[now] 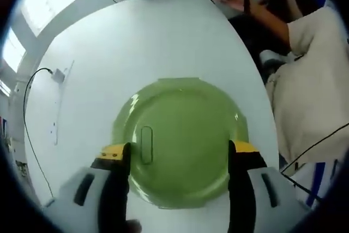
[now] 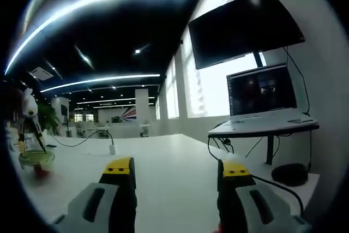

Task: Open container latches remove lid place lid upside down on tabletop take tomato from container place on tabletop

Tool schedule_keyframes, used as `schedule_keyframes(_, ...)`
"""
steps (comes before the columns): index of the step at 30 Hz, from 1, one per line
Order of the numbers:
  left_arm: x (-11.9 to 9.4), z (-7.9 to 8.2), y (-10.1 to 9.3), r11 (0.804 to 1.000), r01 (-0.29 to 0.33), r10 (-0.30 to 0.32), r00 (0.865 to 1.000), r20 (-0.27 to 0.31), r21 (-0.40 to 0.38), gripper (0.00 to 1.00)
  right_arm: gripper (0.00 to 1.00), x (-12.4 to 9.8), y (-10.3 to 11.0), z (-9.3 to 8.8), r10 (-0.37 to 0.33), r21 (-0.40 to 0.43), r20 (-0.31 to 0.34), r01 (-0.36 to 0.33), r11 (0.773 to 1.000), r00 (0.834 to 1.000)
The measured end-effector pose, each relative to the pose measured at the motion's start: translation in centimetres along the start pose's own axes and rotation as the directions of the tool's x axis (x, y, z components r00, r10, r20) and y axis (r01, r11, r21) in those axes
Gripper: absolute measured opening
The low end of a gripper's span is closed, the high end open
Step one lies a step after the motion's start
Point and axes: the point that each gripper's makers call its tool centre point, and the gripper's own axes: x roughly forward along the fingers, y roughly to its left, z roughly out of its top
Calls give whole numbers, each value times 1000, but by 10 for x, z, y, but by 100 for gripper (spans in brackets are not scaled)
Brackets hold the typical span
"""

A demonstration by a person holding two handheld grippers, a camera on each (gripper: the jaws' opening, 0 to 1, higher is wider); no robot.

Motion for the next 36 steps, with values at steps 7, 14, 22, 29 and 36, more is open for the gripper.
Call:
schedule_keyframes(7, 1, 0, -4, 1000, 7, -6, 999, -50, 4, 67, 54, 1, 3, -1, 5, 2, 0, -5, 1000, 1000)
schedule_keyframes(14, 2, -1, 0, 1000, 12, -13, 995, -98, -8, 68, 56, 1, 19, -1, 44, -12, 6, -44, 999, 999)
schedule_keyframes(22, 2, -2, 0, 1000, 12, -12, 996, -91, -5, 68, 56, 2, 13, -2, 40, -51, -2, -40, 998, 999)
schedule_keyframes(29, 2, -2, -7, 1000, 12, -11, 993, -122, 3, 68, 57, 1, 11, 6, 48, -69, 10, -47, 997, 999)
schedule_keyframes(36, 2, -3, -5, 1000, 12, -12, 992, -129, 3, 68, 58, 7, 26, 22, 122, -131, 28, -118, 984, 992)
